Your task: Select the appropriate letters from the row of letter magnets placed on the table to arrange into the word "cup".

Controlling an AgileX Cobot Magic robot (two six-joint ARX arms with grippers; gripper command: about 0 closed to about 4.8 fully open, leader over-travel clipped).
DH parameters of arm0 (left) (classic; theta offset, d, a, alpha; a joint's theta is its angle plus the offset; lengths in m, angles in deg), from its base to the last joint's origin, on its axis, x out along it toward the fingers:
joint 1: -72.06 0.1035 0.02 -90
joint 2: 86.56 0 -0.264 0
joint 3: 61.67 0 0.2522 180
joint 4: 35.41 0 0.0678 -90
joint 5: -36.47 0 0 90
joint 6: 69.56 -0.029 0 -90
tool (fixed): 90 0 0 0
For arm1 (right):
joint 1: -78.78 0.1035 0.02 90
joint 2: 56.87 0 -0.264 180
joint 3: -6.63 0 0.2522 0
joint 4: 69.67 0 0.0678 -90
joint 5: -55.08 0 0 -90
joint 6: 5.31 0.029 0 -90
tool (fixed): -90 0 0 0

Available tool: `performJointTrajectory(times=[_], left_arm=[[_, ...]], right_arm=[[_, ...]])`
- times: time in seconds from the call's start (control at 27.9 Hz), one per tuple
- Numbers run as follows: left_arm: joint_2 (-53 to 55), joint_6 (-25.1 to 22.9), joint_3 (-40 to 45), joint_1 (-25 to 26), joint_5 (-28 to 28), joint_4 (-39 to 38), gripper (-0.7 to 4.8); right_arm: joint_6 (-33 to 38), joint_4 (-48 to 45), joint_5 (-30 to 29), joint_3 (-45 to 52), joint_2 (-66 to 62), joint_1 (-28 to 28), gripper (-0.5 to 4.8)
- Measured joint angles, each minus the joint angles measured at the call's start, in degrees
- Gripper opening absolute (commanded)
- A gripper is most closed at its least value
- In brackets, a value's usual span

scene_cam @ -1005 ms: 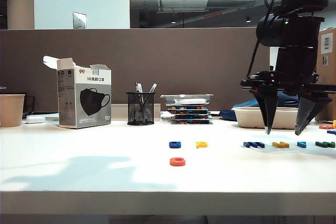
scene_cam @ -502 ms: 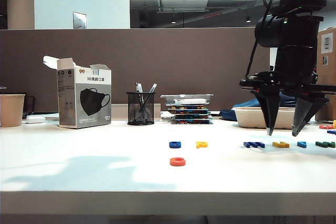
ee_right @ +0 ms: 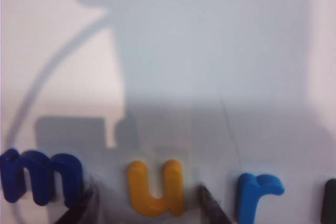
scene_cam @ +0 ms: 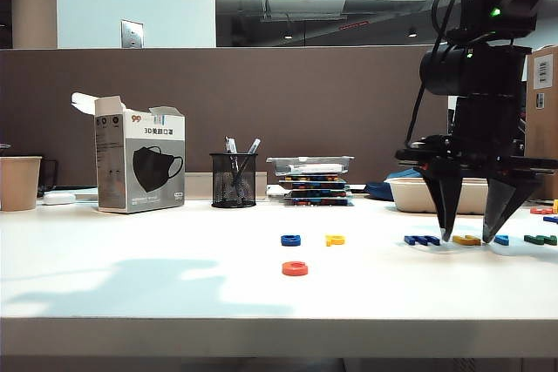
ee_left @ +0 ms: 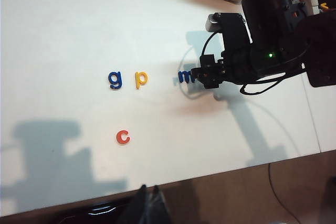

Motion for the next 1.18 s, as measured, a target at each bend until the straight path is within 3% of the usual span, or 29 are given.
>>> performJointTrajectory(times=[0.14, 0.25, 0.43, 0.47, 0.54, 1.11, 1.18], left_arm=[[0.00, 0.00, 0.00, 0.00, 0.00, 0.00, -0.05], [0.00, 0.00, 0.00, 0.00, 0.00, -0.02, -0.05], [0.00, 0.00, 0.00, 0.00, 0.00, -0.02, -0.05], [0.00, 0.00, 0.00, 0.00, 0.00, -0.02, -0.05], [0.00, 0.00, 0.00, 0.00, 0.00, -0.02, -0.05], [0.00, 0.00, 0.00, 0.00, 0.00, -0.02, -0.05], [0.00, 0.00, 0.00, 0.00, 0.00, -0.02, -0.05]], right_arm=[[0.00, -0.13, 0.00, 0.00, -0.09, -0.02, 2.41], [0.00, -0.13, 0.00, 0.00, -0.09, -0.02, 1.97], [-0.13, -0.15, 0.02, 0.00, -0.11, -0.02, 1.95], [-0.11, -0.17, 0.02, 0.00, -0.11, -0.02, 1.42], [-0.09, -0.20, 0.02, 0.00, -0.11, -0.02, 1.14], [-0.17, -0.66, 0.02, 0.00, -0.13, -0.02, 1.18], [-0.15, -0.66, 0.00, 0.00, -0.13, -0.02, 1.37]])
